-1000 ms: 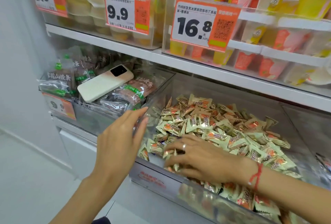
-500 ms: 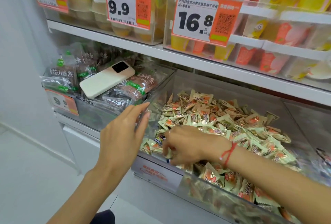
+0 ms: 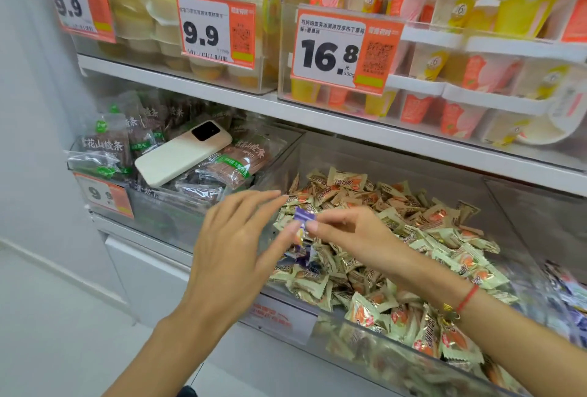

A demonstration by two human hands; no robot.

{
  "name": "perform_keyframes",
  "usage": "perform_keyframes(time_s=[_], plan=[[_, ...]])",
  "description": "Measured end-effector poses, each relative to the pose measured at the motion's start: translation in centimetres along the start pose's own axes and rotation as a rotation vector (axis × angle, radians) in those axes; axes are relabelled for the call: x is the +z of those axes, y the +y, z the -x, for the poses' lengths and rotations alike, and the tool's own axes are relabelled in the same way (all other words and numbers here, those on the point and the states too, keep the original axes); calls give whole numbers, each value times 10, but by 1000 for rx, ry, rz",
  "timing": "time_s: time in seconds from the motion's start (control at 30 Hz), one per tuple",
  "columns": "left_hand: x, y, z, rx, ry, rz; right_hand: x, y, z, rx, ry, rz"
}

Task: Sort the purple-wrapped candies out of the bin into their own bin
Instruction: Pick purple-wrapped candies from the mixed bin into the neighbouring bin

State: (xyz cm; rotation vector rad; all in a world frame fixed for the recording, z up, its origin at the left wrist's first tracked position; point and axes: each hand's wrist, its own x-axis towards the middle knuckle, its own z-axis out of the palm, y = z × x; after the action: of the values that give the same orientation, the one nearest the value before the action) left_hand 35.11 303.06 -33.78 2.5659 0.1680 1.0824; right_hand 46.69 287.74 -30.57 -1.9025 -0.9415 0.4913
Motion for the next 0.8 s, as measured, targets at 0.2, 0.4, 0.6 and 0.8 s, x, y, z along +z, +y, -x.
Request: perform_keyframes(time_s=[0.2, 0.4, 0.6, 0.8], plan=[[-1, -3, 0, -49, 187, 95, 16, -13, -7, -7, 62, -194], [-6, -12, 3, -243, 202, 245, 18, 45, 2, -182, -356, 889], [-6, -12, 3, -247, 176, 256, -14, 21, 23, 88, -662, 527], [-3, -7, 2, -252, 194, 281, 0, 21, -16, -243, -281, 934]])
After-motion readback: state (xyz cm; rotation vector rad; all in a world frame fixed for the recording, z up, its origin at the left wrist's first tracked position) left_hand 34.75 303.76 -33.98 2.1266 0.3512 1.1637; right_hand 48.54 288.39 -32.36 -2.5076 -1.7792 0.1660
